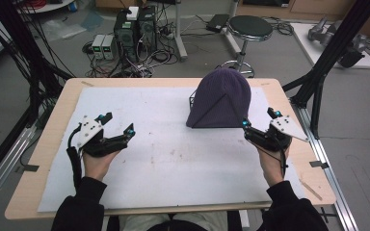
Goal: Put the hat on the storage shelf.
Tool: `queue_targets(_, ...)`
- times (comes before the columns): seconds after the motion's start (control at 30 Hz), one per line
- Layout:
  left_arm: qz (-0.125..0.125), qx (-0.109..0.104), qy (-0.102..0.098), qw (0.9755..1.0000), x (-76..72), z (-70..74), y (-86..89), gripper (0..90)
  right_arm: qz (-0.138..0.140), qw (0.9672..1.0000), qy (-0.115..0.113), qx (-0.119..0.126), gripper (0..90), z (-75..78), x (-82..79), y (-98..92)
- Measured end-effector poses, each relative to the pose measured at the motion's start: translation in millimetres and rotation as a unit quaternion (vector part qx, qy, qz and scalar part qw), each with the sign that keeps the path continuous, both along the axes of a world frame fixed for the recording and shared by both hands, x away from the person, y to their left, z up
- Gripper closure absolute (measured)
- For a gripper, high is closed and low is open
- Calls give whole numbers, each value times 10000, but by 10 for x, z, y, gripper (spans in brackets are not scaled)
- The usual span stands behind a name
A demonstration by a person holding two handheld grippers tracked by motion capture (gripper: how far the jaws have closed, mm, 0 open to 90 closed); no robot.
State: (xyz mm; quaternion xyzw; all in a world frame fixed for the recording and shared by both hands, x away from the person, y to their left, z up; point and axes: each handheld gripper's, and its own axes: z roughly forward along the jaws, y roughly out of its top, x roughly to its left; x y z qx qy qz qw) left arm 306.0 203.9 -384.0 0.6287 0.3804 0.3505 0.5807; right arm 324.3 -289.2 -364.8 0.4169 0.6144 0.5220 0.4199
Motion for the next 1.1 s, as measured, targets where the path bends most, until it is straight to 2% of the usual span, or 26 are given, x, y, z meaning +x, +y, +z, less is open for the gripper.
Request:
queue_targets(0.07,164,-48,-26,9999,-54,-55,70,145,57,9999,-34,113,123,-58,-35,-11)
queue_targets(0.13,321,-91,-55,9994,-116,-106,137,145,14,9999,-79,113,123,-114,-76,-17)
queue_targets(0.27,594,-121,-76,9981,-226,-172,253,145,-198,9996,-207,51,123,-221,-155,-42)
queue_targets(0.37,793,-137,-117,9967,-285,-187,324,145,-402,9988,-246,135,123,-311,-205,-90)
queue_targets(0.47,972,-134,-143,9951,-319,-213,397,145,-490,9984,-195,227,123,-386,-230,-139)
queue_targets(0.53,1121,-310,-133,9931,-342,-262,457,145,-524,9980,-109,328,123,-444,-241,-166)
queue_targets(0.63,1336,-389,-85,9902,-372,-349,529,145,-570,9980,-36,287,123,-527,-255,-173)
queue_targets(0.73,1525,-325,-99,9877,-401,-419,577,145,-562,9979,87,307,123,-599,-252,-145)
queue_targets(0.8,1596,-244,-148,9868,-418,-448,595,145,-534,9981,145,278,123,-640,-250,-115)
queue_targets(0.93,1637,-224,-173,9861,-440,-487,618,145,-506,9983,186,217,123,-681,-257,-90)
queue_targets(1.0,1627,-156,-137,9865,-452,-507,628,145,-551,9981,150,209,123,-681,-264,-97)
queue_targets(1.1,1570,-212,-189,9872,-462,-511,621,145,-598,9979,100,244,123,-678,-271,-110)
